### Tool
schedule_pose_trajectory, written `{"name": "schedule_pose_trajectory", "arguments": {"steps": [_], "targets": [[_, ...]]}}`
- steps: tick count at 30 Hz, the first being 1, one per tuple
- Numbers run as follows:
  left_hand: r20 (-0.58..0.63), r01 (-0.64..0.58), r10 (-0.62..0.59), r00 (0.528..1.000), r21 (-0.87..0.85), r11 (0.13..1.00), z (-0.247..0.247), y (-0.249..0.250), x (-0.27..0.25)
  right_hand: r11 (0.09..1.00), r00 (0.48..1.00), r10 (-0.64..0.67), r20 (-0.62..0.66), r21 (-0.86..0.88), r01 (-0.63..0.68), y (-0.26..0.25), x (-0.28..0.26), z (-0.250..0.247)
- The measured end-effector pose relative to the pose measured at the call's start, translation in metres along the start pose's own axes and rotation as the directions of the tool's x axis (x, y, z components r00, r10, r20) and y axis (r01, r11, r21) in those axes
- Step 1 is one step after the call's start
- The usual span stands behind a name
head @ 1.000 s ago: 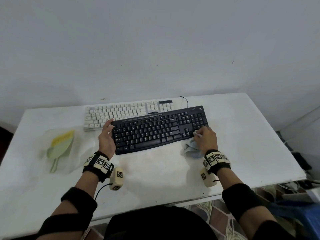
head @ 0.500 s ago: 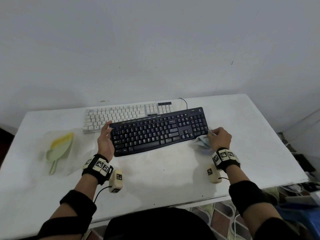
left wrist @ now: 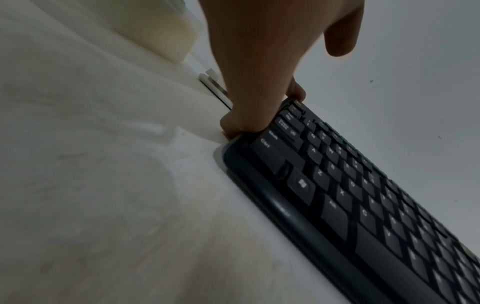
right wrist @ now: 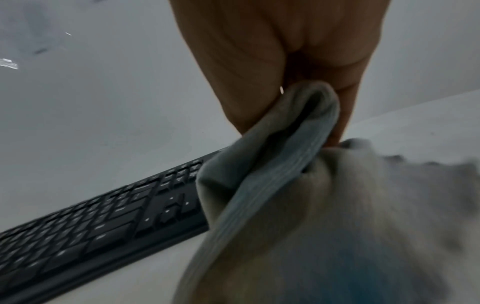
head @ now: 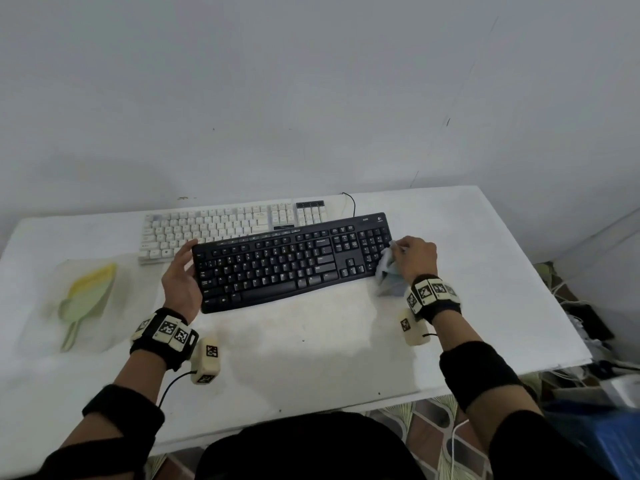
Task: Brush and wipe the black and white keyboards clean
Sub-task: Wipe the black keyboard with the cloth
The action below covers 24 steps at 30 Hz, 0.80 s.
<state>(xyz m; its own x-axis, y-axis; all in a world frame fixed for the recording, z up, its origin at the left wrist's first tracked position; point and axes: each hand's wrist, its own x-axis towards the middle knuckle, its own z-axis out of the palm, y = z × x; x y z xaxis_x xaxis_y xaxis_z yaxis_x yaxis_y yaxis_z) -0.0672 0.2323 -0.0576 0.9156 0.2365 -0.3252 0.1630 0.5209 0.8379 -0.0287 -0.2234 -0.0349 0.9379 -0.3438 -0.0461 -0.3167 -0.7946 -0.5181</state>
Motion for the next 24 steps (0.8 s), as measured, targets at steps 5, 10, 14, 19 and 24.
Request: {"name": "schedule_pose_trajectory", "arguments": {"steps": [5,10,14,19,24], "targets": [[0.012,-0.016,0.016,1.0,0.004,1.0,0.001,-0.001,-0.004,0.996,0.999,0.0,0.04,-0.093,0.003,0.006,-0.007,-0.013],[0.023,-0.02,0.021,1.0,-0.01,1.0,0.002,0.0,-0.007,0.97,0.97,-0.239,-0.041,0.025,0.24,-0.037,0.008,-0.014],[0.015,0.0,0.0,1.0,-0.011,1.0,0.004,0.0,-0.005,0.984,0.986,-0.165,-0.024,-0.066,0.163,-0.03,-0.008,-0.002],[0.016,0.015,-0.014,1.0,-0.031,0.999,0.002,0.001,-0.006,0.992,0.994,-0.023,0.107,-0.123,0.036,-0.006,-0.032,0.004],[0.02,0.004,-0.004,1.0,-0.023,1.0,0.003,0.001,-0.008,0.996,0.997,-0.078,-0.009,-0.034,0.078,-0.023,-0.017,-0.005]]}}
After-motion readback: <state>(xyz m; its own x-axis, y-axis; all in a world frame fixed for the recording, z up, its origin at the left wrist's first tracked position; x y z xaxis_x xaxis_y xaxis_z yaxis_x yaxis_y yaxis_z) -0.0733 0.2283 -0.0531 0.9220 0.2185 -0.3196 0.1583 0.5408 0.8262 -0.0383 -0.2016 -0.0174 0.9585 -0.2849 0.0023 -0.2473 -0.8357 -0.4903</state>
